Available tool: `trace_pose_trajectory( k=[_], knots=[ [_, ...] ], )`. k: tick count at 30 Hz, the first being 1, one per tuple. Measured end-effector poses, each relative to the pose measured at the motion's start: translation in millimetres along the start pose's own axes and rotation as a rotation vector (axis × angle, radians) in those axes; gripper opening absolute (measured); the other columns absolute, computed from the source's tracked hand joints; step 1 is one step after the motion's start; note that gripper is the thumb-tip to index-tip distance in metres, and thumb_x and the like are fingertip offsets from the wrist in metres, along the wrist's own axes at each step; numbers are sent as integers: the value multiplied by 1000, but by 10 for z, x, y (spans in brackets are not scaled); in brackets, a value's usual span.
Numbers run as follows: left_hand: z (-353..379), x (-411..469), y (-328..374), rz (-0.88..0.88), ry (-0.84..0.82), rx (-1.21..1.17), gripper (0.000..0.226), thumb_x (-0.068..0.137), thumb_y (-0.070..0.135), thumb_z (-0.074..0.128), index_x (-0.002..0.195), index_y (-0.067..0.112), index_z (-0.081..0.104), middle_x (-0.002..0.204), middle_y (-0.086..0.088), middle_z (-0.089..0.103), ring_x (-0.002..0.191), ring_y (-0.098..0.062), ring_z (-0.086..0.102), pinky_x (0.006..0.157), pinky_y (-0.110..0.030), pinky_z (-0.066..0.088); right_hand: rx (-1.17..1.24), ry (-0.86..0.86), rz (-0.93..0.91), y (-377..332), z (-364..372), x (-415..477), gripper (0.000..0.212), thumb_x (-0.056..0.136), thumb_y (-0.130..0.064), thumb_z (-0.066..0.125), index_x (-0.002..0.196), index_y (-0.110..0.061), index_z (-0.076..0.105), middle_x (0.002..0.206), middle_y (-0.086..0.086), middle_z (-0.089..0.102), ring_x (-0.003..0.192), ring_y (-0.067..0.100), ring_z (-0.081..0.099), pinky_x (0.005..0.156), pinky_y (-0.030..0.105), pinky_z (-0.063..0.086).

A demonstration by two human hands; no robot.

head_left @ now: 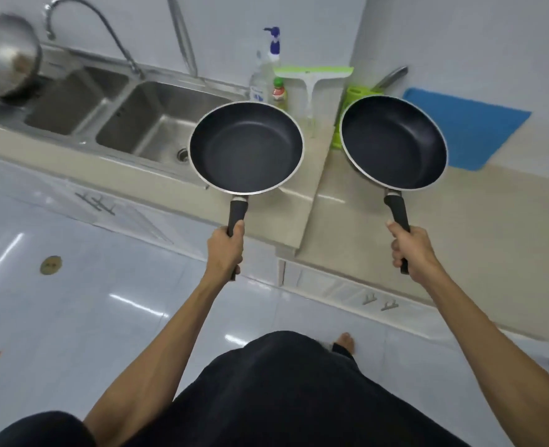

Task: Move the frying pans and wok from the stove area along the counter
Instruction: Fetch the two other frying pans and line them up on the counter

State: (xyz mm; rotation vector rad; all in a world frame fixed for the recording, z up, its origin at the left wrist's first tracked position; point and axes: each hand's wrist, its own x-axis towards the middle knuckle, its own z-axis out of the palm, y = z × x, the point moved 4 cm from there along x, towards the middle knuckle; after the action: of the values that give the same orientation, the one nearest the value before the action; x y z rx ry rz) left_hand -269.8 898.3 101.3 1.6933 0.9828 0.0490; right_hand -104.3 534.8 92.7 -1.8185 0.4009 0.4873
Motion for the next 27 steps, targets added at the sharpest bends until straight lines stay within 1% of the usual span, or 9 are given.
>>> trace_pose_trajectory(
  k=[3,5,9,11,14,18,21,24,27],
  knots=[
    [-763,89,-191,-1,102,-34,40,94,49,50,75,13,50,58,-5,49,34,-18,40,33,-22,34,-24,-71,-34,-217,678,-141,31,94,-39,66,80,-18,47,47,-5,37,34,12,31,35,23,28],
    [-1184,154,-311,2,166,-41,42,94,50,51,75,12,51,58,-6,49,35,-17,41,34,-22,35,-47,-124,-45,-322,1091,-248,33,95,-38,66,79,-18,47,46,-6,37,34,12,30,35,22,28],
    [-1836,314,-508,-7,291,-52,46,92,51,55,70,11,56,57,-5,54,30,-12,44,33,-22,38,-141,-218,-77,-472,1794,-416,33,96,-39,64,78,-18,48,47,-5,37,35,12,30,36,23,26],
    [-2098,433,-571,-27,339,-67,49,92,53,54,68,10,56,54,-6,54,29,-12,44,33,-23,39,-201,-254,-84,-588,2121,-431,33,96,-40,64,78,-18,49,46,-6,37,33,12,30,35,22,26],
    [-2464,683,-647,-67,377,-77,50,94,53,50,72,9,55,56,-7,53,34,-18,44,36,-25,41,-237,-319,-80,-799,2661,-387,32,95,-41,64,78,-19,47,46,-7,35,34,11,28,34,21,25],
    [-2921,1126,-677,-90,414,-112,48,96,50,47,72,8,54,58,-7,51,33,-15,42,37,-26,42,-268,-381,-85,-1028,3398,-247,31,97,-38,63,79,-19,46,46,-8,35,34,11,27,35,21,24],
    [-3374,1554,-692,-122,453,-128,49,95,53,47,73,9,54,58,-6,51,30,-12,42,37,-25,41,-330,-400,-113,-1253,4049,-93,30,98,-36,62,81,-17,46,45,-8,36,34,11,28,36,22,25],
    [-3904,1928,-690,-159,493,-133,52,94,56,47,76,8,57,58,-6,52,34,-15,45,38,-27,43,-385,-420,-139,-1547,4669,72,30,98,-37,62,81,-16,49,44,-7,37,33,12,30,36,22,26],
    [-4440,2198,-688,-194,547,-146,52,92,56,46,75,9,56,59,-7,49,36,-16,43,36,-27,41,-443,-441,-157,-1859,5299,177,30,96,-40,63,84,-15,53,43,-7,38,32,11,31,34,21,27]
  ],
)
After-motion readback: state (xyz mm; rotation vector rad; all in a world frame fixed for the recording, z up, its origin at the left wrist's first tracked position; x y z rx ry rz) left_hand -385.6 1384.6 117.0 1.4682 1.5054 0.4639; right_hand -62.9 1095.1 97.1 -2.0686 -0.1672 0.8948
